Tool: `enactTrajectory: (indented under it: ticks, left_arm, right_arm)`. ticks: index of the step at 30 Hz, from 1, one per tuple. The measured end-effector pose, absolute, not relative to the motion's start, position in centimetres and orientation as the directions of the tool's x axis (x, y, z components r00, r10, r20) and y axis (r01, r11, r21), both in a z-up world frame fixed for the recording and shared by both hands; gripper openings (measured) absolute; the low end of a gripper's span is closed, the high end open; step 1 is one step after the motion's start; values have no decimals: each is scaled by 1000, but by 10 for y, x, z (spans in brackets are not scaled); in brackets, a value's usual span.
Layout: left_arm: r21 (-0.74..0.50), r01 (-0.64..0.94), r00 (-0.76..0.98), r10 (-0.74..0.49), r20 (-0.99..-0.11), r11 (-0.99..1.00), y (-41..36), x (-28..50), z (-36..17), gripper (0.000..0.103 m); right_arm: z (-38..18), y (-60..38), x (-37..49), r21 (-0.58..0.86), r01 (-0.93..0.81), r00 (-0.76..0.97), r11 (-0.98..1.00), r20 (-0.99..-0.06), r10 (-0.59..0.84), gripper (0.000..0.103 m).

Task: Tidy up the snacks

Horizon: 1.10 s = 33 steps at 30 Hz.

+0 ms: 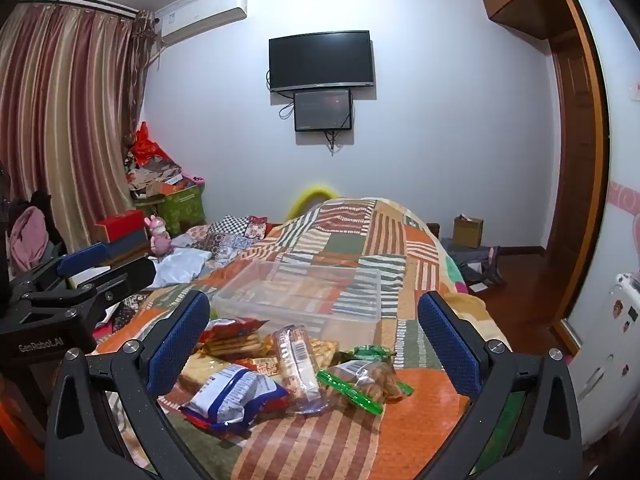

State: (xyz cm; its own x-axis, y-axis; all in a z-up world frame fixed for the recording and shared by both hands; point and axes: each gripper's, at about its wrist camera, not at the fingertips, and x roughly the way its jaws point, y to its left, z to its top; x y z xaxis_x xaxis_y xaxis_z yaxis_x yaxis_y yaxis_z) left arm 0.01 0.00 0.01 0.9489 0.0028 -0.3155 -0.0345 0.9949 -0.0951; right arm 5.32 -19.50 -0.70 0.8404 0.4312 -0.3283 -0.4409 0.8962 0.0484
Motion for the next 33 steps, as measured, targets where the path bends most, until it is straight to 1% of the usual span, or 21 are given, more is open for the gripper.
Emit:
enactTrajectory:
  ticks: [8,18,33]
  left_arm:
    - [-109,-53,951,17,-307,993,4,4,-2,103]
    - [-81,-35,955,10,-296,996,-1,-1,-2,103]
    - [-82,-34,951,7,-308,996,-3,0,-5,103]
  right_arm:
    - [-6,-195,52,47,-437,844,898,-325,427,103]
    - [-7,-195,53,45,-438,844,898,-324,428,103]
    - [-5,-196,52,52,-434,846,899,-319,427,103]
